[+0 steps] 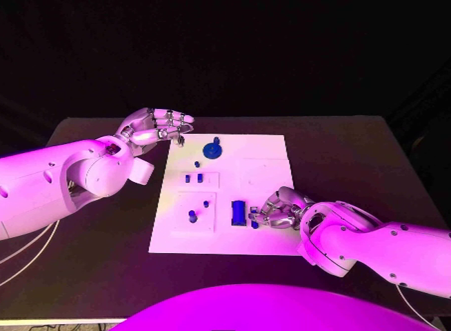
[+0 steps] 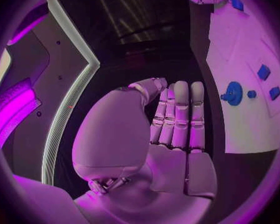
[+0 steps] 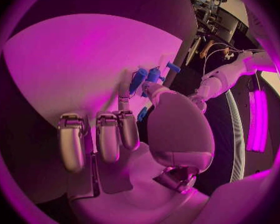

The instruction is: Assemble the parts on the task board

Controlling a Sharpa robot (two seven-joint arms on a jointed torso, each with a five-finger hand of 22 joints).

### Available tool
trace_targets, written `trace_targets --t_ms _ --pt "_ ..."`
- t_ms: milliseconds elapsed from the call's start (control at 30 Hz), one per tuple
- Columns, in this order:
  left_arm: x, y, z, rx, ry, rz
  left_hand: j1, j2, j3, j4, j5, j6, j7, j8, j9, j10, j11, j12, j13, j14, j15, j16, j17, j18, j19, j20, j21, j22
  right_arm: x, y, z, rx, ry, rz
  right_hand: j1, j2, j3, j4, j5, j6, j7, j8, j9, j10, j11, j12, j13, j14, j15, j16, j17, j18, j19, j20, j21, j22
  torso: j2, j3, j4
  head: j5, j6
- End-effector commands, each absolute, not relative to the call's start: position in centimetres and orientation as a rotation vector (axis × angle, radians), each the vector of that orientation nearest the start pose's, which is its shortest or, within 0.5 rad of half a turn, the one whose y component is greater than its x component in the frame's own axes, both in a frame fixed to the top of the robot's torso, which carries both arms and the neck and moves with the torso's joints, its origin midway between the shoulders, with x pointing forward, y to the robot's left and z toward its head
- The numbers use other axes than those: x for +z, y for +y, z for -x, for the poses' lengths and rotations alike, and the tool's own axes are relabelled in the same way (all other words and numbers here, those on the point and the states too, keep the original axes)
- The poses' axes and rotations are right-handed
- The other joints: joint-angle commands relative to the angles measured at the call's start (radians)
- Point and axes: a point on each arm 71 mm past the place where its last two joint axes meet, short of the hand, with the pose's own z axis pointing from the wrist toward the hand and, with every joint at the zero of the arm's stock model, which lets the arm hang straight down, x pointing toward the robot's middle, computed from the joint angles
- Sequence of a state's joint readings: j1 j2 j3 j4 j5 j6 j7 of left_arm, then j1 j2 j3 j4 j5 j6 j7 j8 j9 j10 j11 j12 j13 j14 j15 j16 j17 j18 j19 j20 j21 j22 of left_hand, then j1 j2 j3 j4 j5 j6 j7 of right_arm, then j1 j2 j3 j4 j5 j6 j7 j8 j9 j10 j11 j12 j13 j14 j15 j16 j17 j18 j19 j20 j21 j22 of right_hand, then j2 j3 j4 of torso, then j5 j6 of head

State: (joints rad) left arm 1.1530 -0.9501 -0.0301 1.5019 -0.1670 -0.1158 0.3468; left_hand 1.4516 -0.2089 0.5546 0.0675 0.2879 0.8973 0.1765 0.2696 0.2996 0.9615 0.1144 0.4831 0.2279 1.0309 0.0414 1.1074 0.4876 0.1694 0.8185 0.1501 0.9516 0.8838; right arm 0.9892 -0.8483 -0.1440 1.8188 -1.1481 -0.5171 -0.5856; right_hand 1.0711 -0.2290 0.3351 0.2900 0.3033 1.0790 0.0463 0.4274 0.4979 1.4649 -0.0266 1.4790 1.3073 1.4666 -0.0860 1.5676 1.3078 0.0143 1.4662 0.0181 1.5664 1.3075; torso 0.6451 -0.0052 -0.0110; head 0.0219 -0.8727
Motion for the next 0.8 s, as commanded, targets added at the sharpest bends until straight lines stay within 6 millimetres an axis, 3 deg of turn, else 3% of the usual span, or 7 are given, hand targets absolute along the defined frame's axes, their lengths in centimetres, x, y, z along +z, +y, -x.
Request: trace_targets --t_ms 33,267,667,800 --pt "-19.7 25.5 -47.7 -1.552 1.579 0.985 -0.008 0.005 0.003 0.000 0.003 0.005 0.002 0.002 -0.001 -0.006 0.000 0.004 -0.002 -0.005 0.004 -0.005 -0.002 0.013 -0.008 -0.003 0.004 0.001 -29.3 -15.3 -36.0 0.589 2.134 -0.443 -0.018 0.001 -0.014 0.001 -0.012 -0.005 0.000 0.005 0.000 0.077 0.000 -0.003 0.226 0.103 -0.002 0.001 0.258 -0.014 0.105 0.001 0.004 0.263 0.000 0.0004 0.0003 0.000 0.001" --pt "-19.7 25.6 -47.8 -1.549 1.579 0.987 -0.010 0.005 0.003 0.000 0.003 0.005 0.002 0.001 -0.001 -0.007 0.000 0.005 -0.002 -0.005 0.004 -0.005 -0.002 0.013 -0.008 -0.002 0.004 0.001 -29.2 -15.2 -36.0 0.608 2.124 -0.439 -0.050 0.017 -0.082 0.002 -0.059 -0.006 -0.002 0.008 0.001 0.077 -0.001 -0.004 0.227 0.103 -0.003 0.000 0.257 -0.014 0.105 0.001 0.004 0.263 0.000 0.0005 -0.0003 0.001 0.002" --pt "-19.7 25.7 -47.8 -1.543 1.579 0.989 -0.011 0.006 0.004 0.001 0.004 0.005 0.002 0.001 -0.001 -0.007 0.001 0.005 -0.002 -0.005 0.004 -0.005 -0.002 0.013 -0.009 -0.002 0.004 0.001 -28.8 -16.2 -35.7 0.643 2.112 -0.419 -0.045 0.022 -0.105 0.001 -0.067 -0.006 -0.003 0.009 0.002 0.077 -0.002 -0.003 0.227 0.103 -0.003 0.001 0.259 -0.014 0.105 0.000 0.004 0.263 0.000 0.0009 0.0004 0.003 0.003" --pt "-19.7 25.8 -47.8 -1.540 1.578 0.989 -0.012 0.008 0.005 0.002 0.004 0.004 0.002 0.001 -0.002 -0.007 0.001 0.005 -0.002 -0.005 0.005 -0.005 -0.002 0.013 -0.009 -0.002 0.004 0.002 -28.7 -16.4 -35.4 0.674 2.128 -0.383 -0.019 0.036 -0.169 0.000 -0.091 -0.008 -0.003 0.011 0.002 0.077 -0.002 -0.003 0.227 0.103 -0.003 0.001 0.259 -0.014 0.105 0.000 0.004 0.263 0.000 0.0009 -0.0011 0.005 0.005"
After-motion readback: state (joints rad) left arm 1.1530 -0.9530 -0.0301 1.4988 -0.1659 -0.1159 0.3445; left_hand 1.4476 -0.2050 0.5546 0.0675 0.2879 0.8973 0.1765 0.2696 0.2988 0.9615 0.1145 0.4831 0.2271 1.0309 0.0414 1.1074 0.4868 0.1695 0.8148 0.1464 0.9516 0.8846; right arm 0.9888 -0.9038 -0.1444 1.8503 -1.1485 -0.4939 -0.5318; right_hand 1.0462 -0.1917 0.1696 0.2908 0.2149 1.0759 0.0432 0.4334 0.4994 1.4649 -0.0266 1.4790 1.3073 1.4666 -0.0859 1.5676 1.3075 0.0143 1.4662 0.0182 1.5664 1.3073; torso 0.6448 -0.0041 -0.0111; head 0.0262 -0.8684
